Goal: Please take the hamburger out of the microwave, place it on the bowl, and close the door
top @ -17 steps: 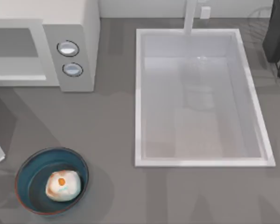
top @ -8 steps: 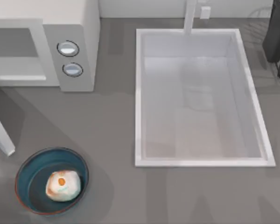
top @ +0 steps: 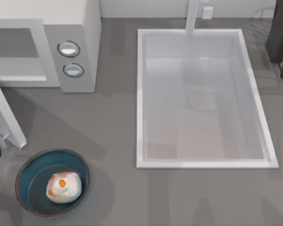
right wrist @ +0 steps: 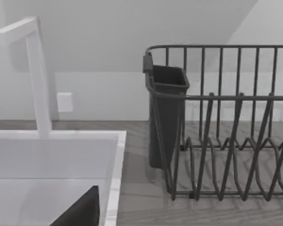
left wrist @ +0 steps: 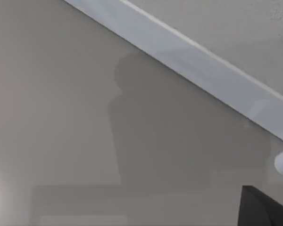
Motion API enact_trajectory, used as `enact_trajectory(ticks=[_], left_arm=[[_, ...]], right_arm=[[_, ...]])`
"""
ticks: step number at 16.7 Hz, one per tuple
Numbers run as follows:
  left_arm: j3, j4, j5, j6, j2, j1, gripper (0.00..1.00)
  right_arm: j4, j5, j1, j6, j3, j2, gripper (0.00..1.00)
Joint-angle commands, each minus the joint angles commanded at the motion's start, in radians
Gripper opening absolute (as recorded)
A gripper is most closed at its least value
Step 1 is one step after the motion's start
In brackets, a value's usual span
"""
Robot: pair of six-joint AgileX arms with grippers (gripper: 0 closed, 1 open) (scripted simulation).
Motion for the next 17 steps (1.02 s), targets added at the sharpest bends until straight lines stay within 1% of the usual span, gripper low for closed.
enact_trajectory(ticks=[3,6,12,14,17], left_arm=[[-0.031,0.004,-0.108,-0.119,-0.055,-0.168,0.0],[-0.052,0.007,-0.176,-0.193,-0.092,-0.25,0.0],[-0.038,0.015,-0.178,-0.199,-0.075,-0.253,0.0],[0.001,0.042,-0.179,-0.199,-0.017,-0.255,0.0],[0.088,0.102,-0.18,-0.199,0.145,-0.258,0.0]], right_arm=[[0.0,0.0,0.0,0.0,0.0,0.0,1.0],[0.0,0.0,0.0,0.0,0.0,0.0,1.0],[0.0,0.0,0.0,0.0,0.0,0.0,1.0],[0.0,0.0,0.0,0.0,0.0,0.0,1.0],[0.0,0.0,0.0,0.0,0.0,0.0,1.0]])
